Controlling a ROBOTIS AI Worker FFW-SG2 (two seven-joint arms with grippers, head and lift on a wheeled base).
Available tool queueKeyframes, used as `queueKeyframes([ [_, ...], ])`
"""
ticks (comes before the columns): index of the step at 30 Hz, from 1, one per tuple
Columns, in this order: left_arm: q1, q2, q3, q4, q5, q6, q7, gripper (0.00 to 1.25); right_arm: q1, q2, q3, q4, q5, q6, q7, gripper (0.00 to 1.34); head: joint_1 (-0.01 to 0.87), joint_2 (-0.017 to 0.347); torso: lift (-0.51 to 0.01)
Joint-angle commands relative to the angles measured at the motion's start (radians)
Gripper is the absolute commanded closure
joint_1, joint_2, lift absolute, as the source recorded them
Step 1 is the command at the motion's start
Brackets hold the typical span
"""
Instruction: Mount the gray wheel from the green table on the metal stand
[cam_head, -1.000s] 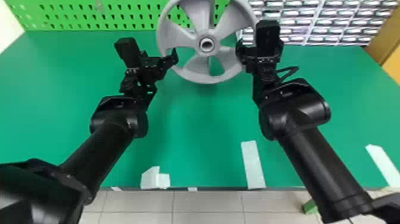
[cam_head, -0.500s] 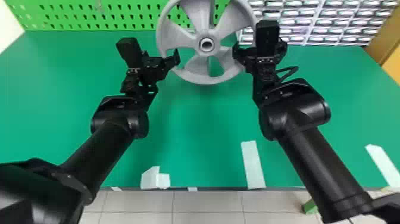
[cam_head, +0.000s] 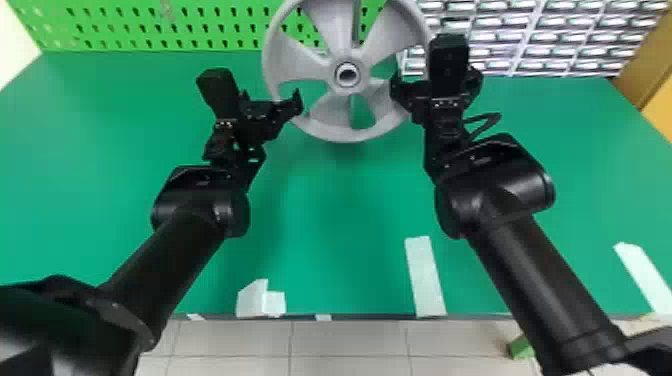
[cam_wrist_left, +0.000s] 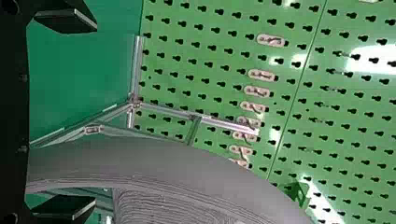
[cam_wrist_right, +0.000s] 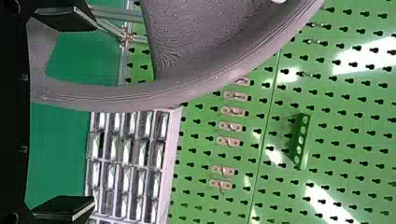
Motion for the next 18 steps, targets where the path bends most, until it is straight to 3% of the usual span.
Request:
queueKeyframes([
  [1,0.027,0.008,0.017,-0.053,-0.026,0.022,0.011,0.00,0.006,-0.002,0.001,-0.011,0.000,0.001,0.000,0.00,0.867,0.052,-0.100],
  [18,0.086,0.024,0.062,-0.186,-0.084,0.071,0.027,0.00,0.040,-0.008,0.005,-0.086,-0.003,0.003,0.000,0.00,0.867,0.052,-0.100],
])
